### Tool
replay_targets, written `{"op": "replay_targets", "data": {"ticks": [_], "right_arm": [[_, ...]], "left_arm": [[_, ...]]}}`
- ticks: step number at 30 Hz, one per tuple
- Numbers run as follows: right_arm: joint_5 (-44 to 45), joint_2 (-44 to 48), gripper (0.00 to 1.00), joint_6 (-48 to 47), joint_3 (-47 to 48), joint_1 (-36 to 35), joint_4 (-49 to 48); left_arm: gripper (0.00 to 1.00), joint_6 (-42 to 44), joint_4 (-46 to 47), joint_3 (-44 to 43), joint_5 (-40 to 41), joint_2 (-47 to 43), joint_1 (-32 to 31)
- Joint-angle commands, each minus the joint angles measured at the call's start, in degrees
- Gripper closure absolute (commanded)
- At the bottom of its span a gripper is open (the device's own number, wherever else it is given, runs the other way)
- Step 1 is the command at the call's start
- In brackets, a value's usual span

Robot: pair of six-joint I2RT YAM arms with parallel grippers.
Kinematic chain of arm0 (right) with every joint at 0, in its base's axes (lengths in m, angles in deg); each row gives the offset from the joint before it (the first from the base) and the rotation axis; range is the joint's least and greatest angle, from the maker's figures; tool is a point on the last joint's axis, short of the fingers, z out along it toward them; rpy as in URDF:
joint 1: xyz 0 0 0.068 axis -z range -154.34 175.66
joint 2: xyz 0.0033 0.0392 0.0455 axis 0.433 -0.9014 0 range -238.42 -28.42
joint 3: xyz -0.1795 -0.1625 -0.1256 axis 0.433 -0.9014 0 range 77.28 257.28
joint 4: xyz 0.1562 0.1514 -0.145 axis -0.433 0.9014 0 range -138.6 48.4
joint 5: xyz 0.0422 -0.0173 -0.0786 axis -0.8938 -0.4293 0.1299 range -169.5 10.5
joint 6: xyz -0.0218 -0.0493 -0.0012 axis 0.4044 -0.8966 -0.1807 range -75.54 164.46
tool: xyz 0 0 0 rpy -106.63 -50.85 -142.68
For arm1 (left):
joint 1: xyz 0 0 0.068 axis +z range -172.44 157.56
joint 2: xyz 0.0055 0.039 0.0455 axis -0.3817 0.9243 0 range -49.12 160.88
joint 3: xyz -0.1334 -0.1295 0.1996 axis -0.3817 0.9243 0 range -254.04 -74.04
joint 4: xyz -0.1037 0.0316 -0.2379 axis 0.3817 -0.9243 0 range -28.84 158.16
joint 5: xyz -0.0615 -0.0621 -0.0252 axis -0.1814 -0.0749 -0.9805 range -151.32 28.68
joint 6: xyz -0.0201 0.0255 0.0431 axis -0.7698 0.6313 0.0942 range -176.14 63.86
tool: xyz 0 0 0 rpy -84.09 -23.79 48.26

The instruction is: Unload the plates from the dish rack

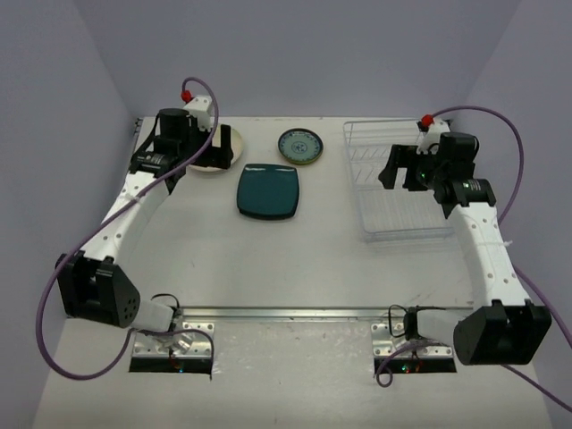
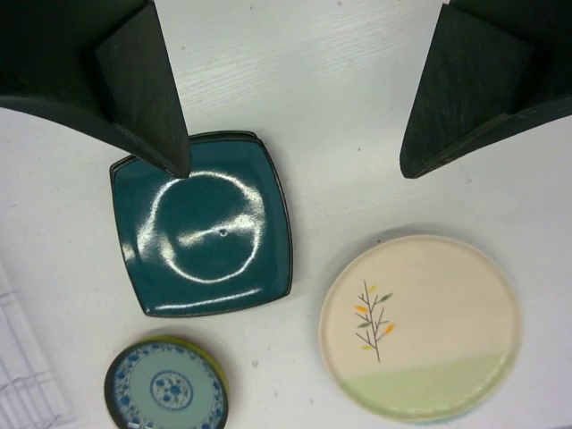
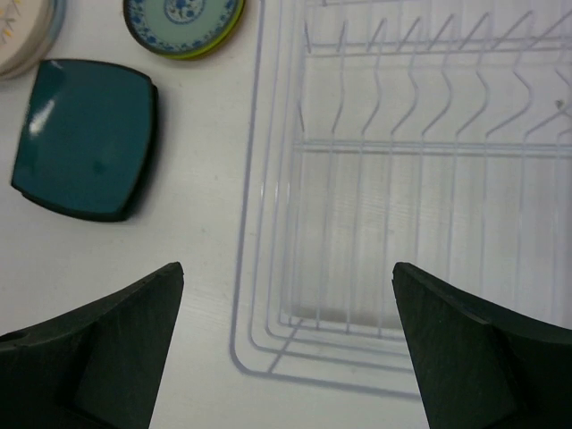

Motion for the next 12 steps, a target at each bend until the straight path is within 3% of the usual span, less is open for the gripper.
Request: {"op": "replay_targets", "data": {"ticks": [1,7,12], "right_arm": [[6.25,7.23,0.01,-8.79,-5.72,0.04,-0.85],[7.3,13.4,0.01,-8.47,-13.04,0.05,-1.52],[6.25,15.19,0.01,-6.83,-15.36,0.11,-1.79]], "left_arm": [[0.0,0.06,1.54,6.66,3.18,-6.49,0.16],[0.0,0.9,6.19,17.17,7.77,-14.4,2.15],[0.0,1.76,6.18,18.19,6.13,-18.92,2.18]]}}
